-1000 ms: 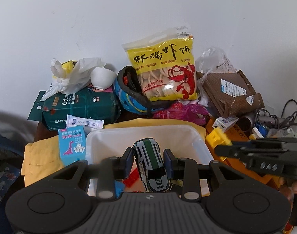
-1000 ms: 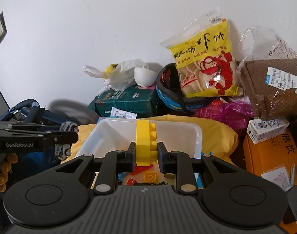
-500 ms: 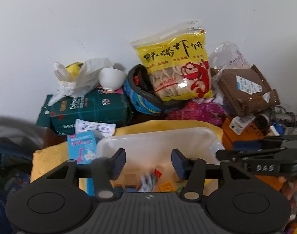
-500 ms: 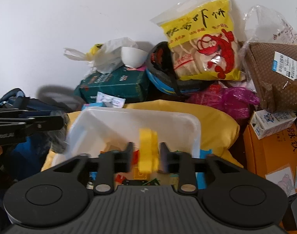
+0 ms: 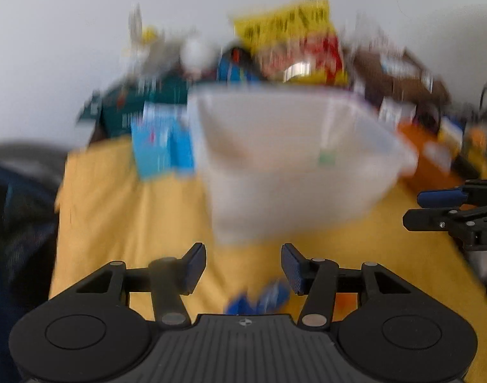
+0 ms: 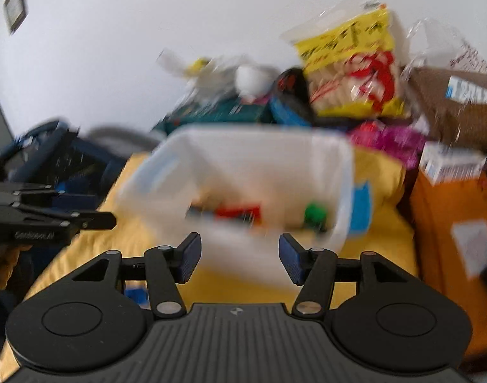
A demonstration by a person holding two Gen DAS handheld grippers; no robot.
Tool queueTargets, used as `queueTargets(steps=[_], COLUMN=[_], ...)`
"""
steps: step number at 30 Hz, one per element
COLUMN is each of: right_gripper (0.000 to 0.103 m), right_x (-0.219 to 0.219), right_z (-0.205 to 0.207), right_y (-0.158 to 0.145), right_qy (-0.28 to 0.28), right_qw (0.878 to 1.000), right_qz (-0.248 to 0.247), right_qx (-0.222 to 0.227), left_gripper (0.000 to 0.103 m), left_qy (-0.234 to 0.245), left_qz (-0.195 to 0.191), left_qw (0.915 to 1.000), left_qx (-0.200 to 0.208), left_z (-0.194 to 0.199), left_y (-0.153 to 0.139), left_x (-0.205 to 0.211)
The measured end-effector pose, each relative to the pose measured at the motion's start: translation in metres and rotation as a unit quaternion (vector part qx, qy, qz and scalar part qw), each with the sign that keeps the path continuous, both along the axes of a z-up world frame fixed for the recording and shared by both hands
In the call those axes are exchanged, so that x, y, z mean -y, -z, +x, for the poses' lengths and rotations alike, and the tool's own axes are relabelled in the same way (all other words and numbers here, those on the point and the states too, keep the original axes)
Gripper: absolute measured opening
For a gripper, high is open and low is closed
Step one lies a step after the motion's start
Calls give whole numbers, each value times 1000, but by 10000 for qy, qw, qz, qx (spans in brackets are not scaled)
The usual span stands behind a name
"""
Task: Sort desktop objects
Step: 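Grasp the blue duplo brick with the left tool while the right grasps the orange brick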
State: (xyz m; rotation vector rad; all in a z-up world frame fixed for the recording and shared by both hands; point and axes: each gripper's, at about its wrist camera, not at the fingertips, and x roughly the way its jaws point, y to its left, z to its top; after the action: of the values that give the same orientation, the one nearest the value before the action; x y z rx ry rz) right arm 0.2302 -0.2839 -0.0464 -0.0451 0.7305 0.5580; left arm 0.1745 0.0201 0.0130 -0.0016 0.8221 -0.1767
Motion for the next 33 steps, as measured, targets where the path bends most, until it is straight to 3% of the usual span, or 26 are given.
queueTargets(steps=[5, 10, 16, 20, 22, 25, 33], right_gripper=[56, 56, 56, 54, 49, 29, 28], right_x=[-19, -35, -47, -53, -56, -59, -37], right_z=[-27, -26, -19, -19, -17, -16, -28], right_y=[60, 85, 95, 105, 110, 115, 100], right_qy=[-76, -80, -84, -26, -32, -134, -147], right_qw=[9977, 9952, 9939, 9932, 9925, 9914, 9949], right_qz=[-336, -510, -651, -756, -799, -858, -631], right_qx=[-583, -827, -888, -890, -923, -983, -777], left_gripper=[56, 56, 56, 55, 46, 45, 45], left_qy=[135, 372, 346, 192, 254, 353, 325], left_qz=[139, 475, 563, 383, 348, 373, 77], left_qw=[9992, 9972, 9966, 9978, 9979, 9978, 9993], left_qx=[-337, -431, -498, -510, -482, -419, -188], left_z=[-12, -3, 10, 13, 12, 7, -23], left_y=[41, 59, 75, 80, 79, 76, 53], left_x=[3, 16, 19, 12, 12, 14, 15])
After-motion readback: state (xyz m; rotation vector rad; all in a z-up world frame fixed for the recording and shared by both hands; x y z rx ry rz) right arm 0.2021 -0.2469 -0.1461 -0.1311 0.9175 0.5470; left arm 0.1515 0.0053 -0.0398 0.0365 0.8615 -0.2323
